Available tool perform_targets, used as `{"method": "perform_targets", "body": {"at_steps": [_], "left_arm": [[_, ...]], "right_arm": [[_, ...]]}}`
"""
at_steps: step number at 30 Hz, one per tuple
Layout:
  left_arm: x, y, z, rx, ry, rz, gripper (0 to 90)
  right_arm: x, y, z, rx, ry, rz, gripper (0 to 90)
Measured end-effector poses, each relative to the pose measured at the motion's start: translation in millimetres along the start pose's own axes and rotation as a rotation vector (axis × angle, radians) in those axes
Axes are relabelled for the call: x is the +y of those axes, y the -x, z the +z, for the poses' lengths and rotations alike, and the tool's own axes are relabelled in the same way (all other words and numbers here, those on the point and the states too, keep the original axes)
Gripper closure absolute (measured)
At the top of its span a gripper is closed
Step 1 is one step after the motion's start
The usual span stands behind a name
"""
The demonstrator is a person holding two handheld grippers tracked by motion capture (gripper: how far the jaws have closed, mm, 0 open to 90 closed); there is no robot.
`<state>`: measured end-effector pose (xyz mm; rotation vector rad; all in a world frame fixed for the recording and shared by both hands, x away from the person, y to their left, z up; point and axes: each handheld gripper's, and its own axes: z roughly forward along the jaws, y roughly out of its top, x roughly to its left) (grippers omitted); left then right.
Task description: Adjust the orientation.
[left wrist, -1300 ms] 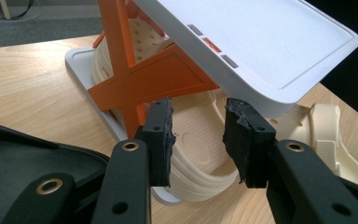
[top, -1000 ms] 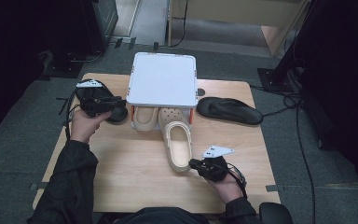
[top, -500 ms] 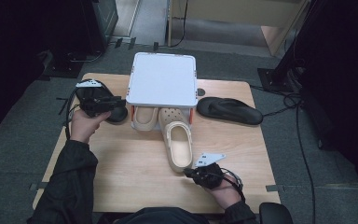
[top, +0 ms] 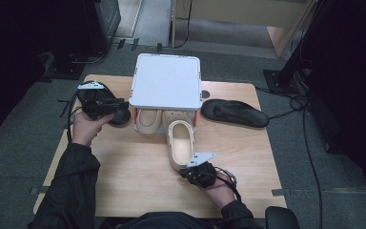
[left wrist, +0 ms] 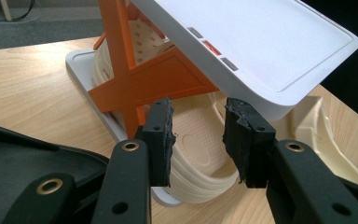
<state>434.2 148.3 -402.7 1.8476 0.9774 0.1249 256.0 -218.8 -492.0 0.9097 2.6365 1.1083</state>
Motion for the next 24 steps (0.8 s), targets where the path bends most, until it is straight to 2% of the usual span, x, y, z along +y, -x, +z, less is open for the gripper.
{"method": "perform_targets", "body": {"at_steps": [4,6,14,17,20,24], "left_arm": [[0.1,0.1,0.2,0.001,0.002,0.003,62.3],[0.1,-0.1,0.1,0.0,0.0,0.003,62.3],[0.0,-0.8,0.2,-0.003,0.0,0.0,61.9],[0.0,-0.5,0.2,-0.002,0.0,0.0,62.0],[0.2,-0.2,0.1,0.001,-0.001,0.002,62.0],[0.1,-0.3,0.3,-0.001,0.001,0.002,62.0]], "right_arm": [[6.9,3.7,2.6,0.003,0.027,-0.004,87.8],[13.3,5.5,6.3,-0.012,0.033,-0.011,87.8],[22.5,17.0,19.2,-0.027,0.057,0.017,87.8],[26.5,18.6,21.4,-0.03,0.051,0.012,87.8],[33.9,24.6,24.1,-0.054,0.053,0.003,87.7],[40.5,33.2,25.7,-0.061,0.057,0.028,87.7]]}}
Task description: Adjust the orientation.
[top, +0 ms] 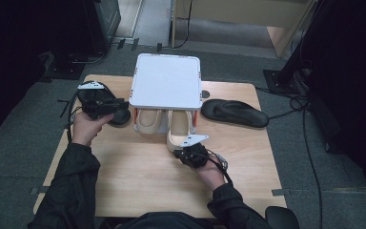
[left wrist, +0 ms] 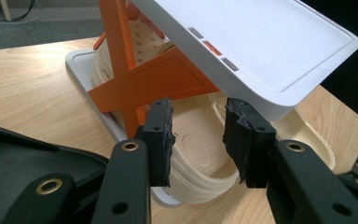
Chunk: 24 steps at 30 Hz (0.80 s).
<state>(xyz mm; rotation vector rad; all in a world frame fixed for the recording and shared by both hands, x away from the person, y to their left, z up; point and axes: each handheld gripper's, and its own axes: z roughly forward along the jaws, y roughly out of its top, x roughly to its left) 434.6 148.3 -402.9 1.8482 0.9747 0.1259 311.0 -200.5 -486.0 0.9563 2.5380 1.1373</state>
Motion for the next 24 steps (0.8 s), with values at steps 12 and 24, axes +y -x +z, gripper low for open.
{"method": "perform_targets", "body": {"at_steps": [12,24], "left_arm": [[0.0,0.0,0.3,0.0,0.001,-0.002,62.1],[-0.7,6.3,10.1,-0.008,-0.051,0.03,60.8]], "right_arm": [[15.3,22.1,10.4,0.001,0.012,0.025,87.7],[22.4,27.2,14.3,0.004,0.03,0.026,85.9]]}}
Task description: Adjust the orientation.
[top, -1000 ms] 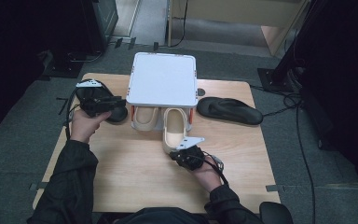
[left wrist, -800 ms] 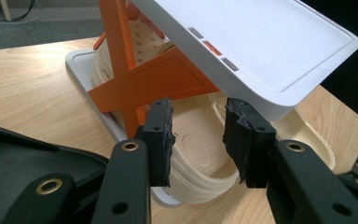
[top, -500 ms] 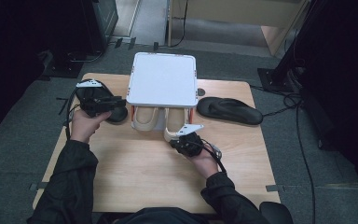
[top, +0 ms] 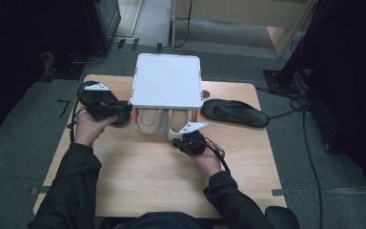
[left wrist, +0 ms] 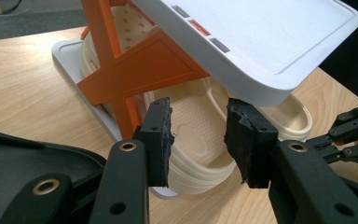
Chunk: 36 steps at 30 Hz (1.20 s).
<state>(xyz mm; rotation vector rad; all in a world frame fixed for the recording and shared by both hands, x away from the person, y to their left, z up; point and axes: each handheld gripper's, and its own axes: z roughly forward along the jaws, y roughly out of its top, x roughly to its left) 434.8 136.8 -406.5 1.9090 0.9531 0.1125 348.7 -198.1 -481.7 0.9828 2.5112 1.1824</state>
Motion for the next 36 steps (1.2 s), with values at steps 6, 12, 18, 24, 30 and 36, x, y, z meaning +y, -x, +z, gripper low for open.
{"method": "perform_targets", "body": {"at_steps": [6,12,18,24,30,36], "left_arm": [[0.0,-0.2,-0.9,-0.003,0.001,0.004,62.1],[-0.1,0.2,-0.4,-0.01,-0.001,0.011,62.1],[-0.1,0.3,-0.7,-0.008,-0.002,0.015,62.0],[-0.4,-0.1,-1.0,-0.008,0.001,0.013,60.8],[-2.0,-0.9,-2.4,0.003,-0.002,0.009,59.3],[-5.5,-4.1,-5.7,0.025,-0.002,-0.003,56.3]], "right_arm": [[-0.7,3.7,0.2,-0.004,-0.004,0.012,86.8],[2.5,6.8,2.1,-0.016,0.005,0.015,84.4],[3.9,9.2,5.5,-0.014,0.005,0.022,83.4],[2.6,14.1,6.1,-0.012,0.008,0.05,81.6],[4.8,10.9,-9.6,0.001,0.051,0.044,77.1],[1.3,15.3,-34.9,0.002,0.078,0.033,70.0]]}}
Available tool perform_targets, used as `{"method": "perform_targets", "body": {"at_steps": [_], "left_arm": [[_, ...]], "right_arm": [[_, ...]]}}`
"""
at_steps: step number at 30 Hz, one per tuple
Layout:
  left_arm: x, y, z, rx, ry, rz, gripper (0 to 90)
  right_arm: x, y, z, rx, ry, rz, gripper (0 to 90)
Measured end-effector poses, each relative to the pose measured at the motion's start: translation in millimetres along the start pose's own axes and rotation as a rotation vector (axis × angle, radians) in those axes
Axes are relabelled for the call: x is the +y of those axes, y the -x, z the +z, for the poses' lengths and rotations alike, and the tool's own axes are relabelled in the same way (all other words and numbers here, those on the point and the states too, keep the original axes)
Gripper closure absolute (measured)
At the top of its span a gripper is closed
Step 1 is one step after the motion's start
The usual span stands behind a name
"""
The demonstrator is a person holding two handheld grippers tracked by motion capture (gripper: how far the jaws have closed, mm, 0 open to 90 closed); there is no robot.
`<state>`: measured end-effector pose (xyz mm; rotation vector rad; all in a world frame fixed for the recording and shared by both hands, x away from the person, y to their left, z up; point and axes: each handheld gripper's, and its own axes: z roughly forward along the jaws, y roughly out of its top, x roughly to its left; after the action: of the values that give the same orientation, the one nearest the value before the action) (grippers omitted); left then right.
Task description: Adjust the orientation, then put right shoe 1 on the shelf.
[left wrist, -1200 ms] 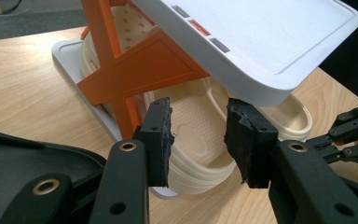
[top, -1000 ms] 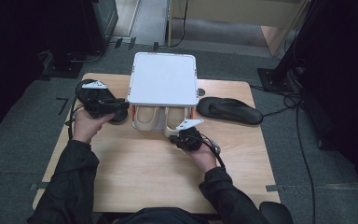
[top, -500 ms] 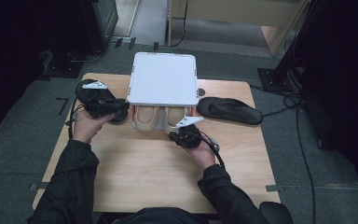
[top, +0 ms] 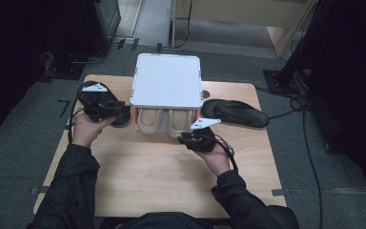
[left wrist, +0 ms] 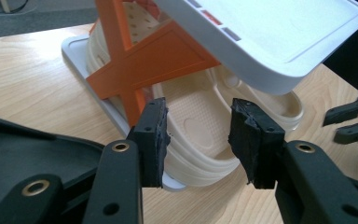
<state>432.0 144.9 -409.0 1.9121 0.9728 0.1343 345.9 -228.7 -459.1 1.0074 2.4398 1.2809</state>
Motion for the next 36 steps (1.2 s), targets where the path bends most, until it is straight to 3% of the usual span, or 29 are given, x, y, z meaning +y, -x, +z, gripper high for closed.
{"method": "perform_targets", "body": {"at_steps": [8,12,16,23,26,30,36], "left_arm": [[-6.4,-5.4,-6.0,0.038,0.005,-0.02,50.9],[-9.6,-6.9,-10.4,0.052,0.008,-0.026,49.7],[-13.5,-8.7,-13.0,0.065,0.013,-0.034,49.5],[-19.7,-14.1,-15.3,0.085,0.016,-0.058,50.8],[-26.8,-20.3,-13.5,0.115,0.023,-0.089,52.9],[-32.8,-25.5,-12.1,0.143,0.023,-0.084,55.6],[-40.4,-37.5,-0.7,0.171,0.007,-0.102,62.0]], "right_arm": [[-14.6,18.5,-28.9,-0.039,0.025,0.02,61.9],[-19.9,26.8,-40.6,-0.032,0.044,0.05,57.2],[-23.1,31.9,-51.9,-0.038,0.067,0.043,56.7],[-27.8,41.3,-55.9,-0.062,0.059,0.036,57.6],[-34.8,55.5,-53.0,-0.08,0.086,0.062,58.6],[-40.3,68.7,-46.3,-0.091,0.074,0.117,60.3],[-37.7,73.0,-42.6,-0.118,0.091,0.118,63.0]]}}
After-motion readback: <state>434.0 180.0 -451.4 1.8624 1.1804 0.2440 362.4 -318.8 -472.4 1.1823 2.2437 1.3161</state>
